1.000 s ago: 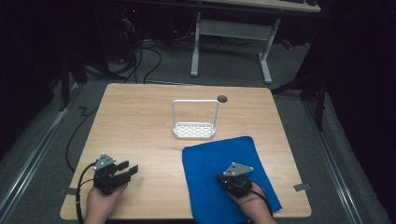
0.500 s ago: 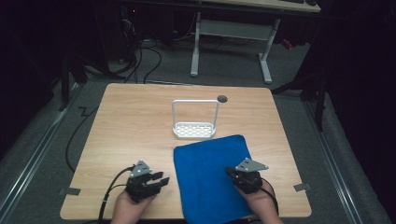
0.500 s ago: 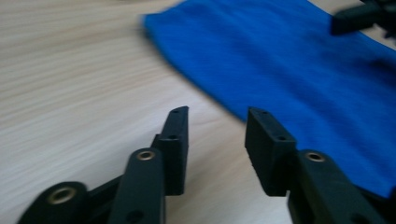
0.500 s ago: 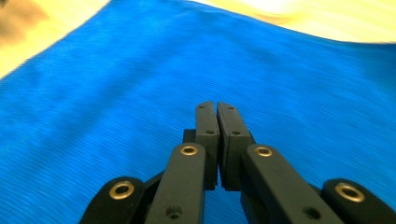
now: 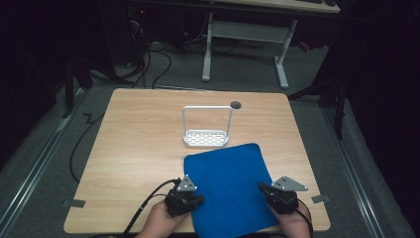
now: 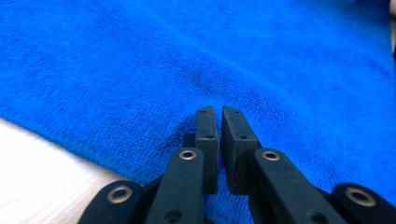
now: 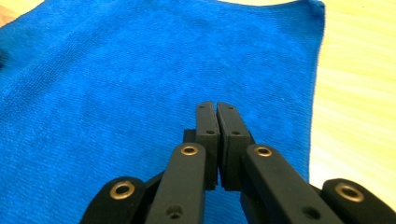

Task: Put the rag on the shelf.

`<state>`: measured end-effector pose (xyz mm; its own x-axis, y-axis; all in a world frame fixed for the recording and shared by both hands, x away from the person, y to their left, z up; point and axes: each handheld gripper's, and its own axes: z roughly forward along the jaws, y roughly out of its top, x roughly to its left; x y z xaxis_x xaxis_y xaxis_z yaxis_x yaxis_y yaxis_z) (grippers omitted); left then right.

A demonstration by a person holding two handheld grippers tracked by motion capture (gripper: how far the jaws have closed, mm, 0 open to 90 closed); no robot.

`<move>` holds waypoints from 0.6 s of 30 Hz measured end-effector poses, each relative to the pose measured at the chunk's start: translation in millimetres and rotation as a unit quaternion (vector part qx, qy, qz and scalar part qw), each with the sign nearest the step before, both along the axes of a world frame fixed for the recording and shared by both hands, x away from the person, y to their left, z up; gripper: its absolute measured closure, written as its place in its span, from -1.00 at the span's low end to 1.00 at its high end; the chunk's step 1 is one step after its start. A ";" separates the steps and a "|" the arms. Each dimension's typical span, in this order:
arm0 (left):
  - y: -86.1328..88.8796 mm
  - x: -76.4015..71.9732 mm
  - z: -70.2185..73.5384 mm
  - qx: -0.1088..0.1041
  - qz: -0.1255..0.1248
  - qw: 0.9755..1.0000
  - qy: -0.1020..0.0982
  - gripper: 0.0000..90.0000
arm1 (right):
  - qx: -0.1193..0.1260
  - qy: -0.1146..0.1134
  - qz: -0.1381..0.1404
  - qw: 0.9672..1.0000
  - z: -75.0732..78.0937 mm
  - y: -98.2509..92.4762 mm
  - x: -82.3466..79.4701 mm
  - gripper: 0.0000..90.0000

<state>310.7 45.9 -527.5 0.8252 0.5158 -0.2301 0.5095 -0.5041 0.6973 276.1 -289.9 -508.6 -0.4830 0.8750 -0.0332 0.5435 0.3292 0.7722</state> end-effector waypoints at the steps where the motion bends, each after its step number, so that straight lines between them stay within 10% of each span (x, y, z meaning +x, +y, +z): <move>1: 5.1 1.4 -0.4 -0.002 0.003 1.000 0.002 0.91 | 0.002 -0.001 -0.002 1.000 -0.1 -0.8 0.1 0.98; 15: 95.4 3.5 3.5 0.006 0.120 0.993 0.012 0.80 | 0.002 0.012 0.030 0.999 -7.0 31.9 43.8 0.98; 18: 100.6 14.1 12.0 -0.025 0.137 0.990 -0.008 0.65 | -0.005 0.015 0.035 0.999 -8.4 43.4 57.0 0.98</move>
<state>324.8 146.5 -515.5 0.6606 0.7084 -0.2486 0.6102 -0.3136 0.7276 333.1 -246.5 -517.0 -0.5447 0.8382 -0.0272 0.5412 0.3761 0.7521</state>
